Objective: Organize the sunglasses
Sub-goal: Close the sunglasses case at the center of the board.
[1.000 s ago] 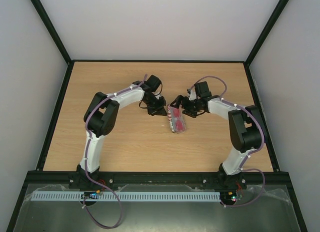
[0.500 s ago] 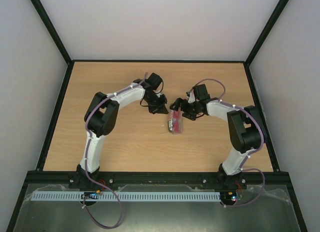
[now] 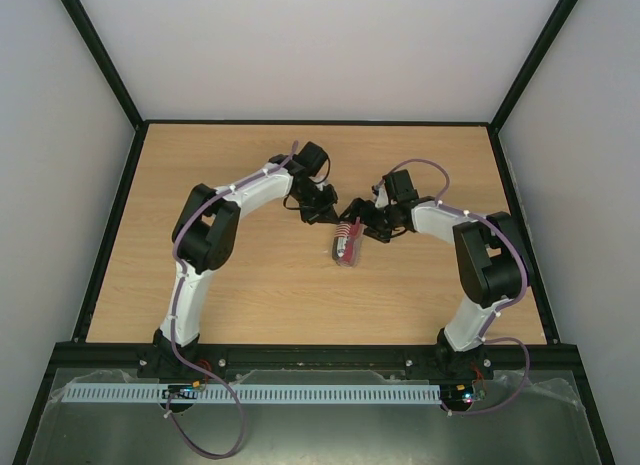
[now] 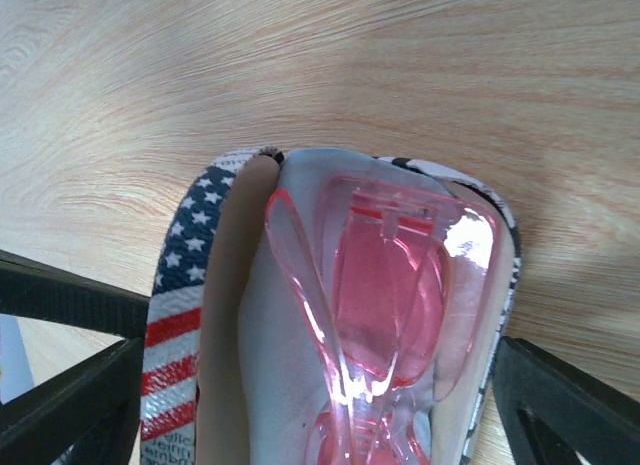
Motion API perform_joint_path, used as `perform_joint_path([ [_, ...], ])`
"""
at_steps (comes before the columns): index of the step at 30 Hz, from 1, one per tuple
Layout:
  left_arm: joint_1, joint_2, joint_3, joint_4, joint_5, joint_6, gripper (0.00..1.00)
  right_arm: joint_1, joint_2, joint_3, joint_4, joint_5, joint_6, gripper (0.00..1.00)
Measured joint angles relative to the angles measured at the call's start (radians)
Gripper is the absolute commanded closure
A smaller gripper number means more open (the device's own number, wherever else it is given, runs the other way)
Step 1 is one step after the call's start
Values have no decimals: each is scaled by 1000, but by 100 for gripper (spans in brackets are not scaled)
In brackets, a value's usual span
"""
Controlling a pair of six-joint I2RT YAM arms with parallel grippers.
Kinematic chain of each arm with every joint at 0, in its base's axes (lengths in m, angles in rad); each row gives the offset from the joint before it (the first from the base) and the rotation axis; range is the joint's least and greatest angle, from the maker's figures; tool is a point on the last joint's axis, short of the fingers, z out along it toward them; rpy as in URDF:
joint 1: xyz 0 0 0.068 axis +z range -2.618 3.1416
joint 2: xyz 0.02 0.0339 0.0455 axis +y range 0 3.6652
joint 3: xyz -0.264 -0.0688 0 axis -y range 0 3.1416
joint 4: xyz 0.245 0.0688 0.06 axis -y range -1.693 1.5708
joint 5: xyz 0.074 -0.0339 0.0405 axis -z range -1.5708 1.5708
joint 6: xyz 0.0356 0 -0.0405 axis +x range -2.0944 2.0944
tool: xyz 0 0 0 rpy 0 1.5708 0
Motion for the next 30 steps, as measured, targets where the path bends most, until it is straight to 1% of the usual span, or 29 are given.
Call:
perform_joint_path([
  [4,-2,0,1,0,0,0,98,0,0,-8,1,13,0,13],
  [7,-4,0,1,1,1,0,98,1,-3,-13,4,16,0,19],
  [8,-5,1,1,1,0,0,98,1,-4,-15,5,16,1,21],
  [10,-7,3,1,1,1,0,98,2,-5,-19,6,16,4,31],
  [21,-13,6,1,4,0,-1,98,7,-6,-23,8,15,9,34],
  [23,-13,6,1,4,0,-1,96,7,-6,-23,8,16,8,35],
  [24,-13,6,1,4,0,-1,95,7,-6,-24,8,16,8,39],
  [25,-13,6,1,5,1,-1,92,8,-6,-24,8,14,8,40],
  [29,-14,5,-10,14,-10,-8,80,15,-6,-34,3,13,6,39],
  [30,-13,5,-16,19,-11,-9,79,16,-6,-38,1,13,5,38],
])
